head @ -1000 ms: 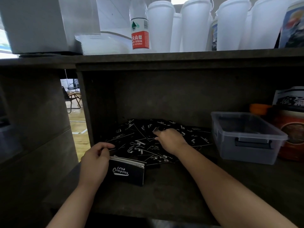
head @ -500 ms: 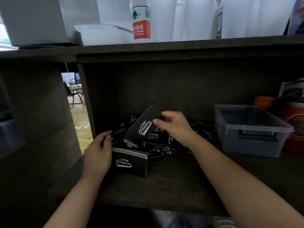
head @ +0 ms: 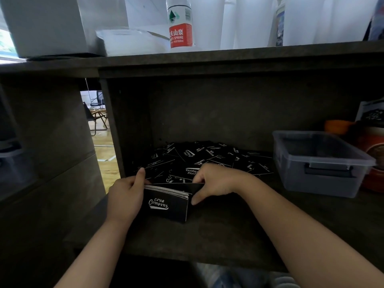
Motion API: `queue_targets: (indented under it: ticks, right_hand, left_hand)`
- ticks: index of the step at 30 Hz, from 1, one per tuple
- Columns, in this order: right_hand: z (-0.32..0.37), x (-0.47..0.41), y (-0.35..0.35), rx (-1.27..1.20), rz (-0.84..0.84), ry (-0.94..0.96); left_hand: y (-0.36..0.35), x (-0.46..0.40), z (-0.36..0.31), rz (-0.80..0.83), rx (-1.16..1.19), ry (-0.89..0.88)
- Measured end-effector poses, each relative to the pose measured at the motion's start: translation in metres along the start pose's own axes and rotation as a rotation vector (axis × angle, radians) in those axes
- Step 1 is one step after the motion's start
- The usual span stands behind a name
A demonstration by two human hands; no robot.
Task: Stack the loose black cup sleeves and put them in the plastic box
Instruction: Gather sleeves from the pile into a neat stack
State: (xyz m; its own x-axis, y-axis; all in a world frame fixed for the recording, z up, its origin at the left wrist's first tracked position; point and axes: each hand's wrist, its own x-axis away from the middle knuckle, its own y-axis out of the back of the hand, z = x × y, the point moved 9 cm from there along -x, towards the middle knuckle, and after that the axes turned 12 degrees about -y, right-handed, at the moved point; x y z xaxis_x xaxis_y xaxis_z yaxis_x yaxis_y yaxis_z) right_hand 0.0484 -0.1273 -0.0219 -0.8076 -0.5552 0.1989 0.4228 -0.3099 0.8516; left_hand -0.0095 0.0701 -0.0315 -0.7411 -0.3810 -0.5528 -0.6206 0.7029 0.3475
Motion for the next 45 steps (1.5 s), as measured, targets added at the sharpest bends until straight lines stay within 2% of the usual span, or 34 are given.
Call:
queue_targets:
  ticks: [3,5,6,7,9,10,11,13,15,20,25,28,34,37,39,41,45]
  right_hand:
    - [0.004,0.002,-0.008,-0.022,0.095,0.026]
    - [0.004,0.009,-0.004,-0.146,0.197,0.049]
    - [0.003,0.012,0.008,-0.247,0.169,0.068]
    - [-0.001,0.012,0.026,-0.360,0.062,0.080]
    - [-0.020,0.011,0.064,-0.467,-0.332,0.054]
    - [-0.030,0.011,0.075,-0.398,-0.506,0.024]
    - [-0.036,0.008,0.077,-0.263,-0.589,-0.013]
    - [-0.046,-0.008,0.057,0.009,-0.483,-0.100]
    - [-0.054,-0.018,0.036,0.140,-0.326,-0.173]
    - [-0.043,-0.018,0.041,0.081,-0.428,-0.103]
    - [-0.043,-0.017,0.036,0.229,-0.349,-0.083]
    - [-0.046,-0.018,0.039,0.177,-0.338,-0.060]
    - [-0.033,-0.003,0.058,-0.204,-0.468,0.025]
    - [-0.007,-0.003,0.037,-0.314,-0.302,0.091]
    - [0.007,-0.004,0.013,-0.316,-0.147,0.100]
    - [0.016,-0.002,-0.004,-0.265,-0.084,0.101]
    - [0.027,0.005,-0.017,-0.084,-0.177,0.098]
  left_hand:
    - [0.002,0.000,0.000,-0.007,-0.005,-0.003]
    - [0.003,0.001,-0.006,-0.022,-0.026,-0.022]
    - [0.005,0.001,-0.009,-0.035,-0.039,-0.031]
    - [0.006,0.002,-0.011,-0.050,-0.060,-0.035]
    - [0.009,0.002,-0.012,-0.073,-0.097,-0.034]
    - [0.009,0.002,-0.011,-0.076,-0.103,-0.029]
    - [0.009,0.001,-0.008,-0.074,-0.108,-0.020]
    - [0.008,0.001,-0.006,-0.064,-0.129,-0.003]
    - [0.008,0.001,-0.006,-0.067,-0.159,0.002]
    - [0.011,0.002,-0.008,-0.094,-0.205,0.022]
    - [0.012,0.004,-0.009,-0.105,-0.234,0.057]
    - [0.014,0.004,-0.006,-0.113,-0.249,0.060]
    - [0.020,0.004,-0.007,-0.179,-0.234,0.043]
    - [0.024,0.006,-0.011,-0.233,-0.224,0.031]
    - [0.024,0.005,-0.009,-0.251,-0.205,0.034]
    - [0.024,0.005,-0.007,-0.273,-0.158,0.026]
    - [0.011,0.008,-0.003,-0.214,0.116,0.069]
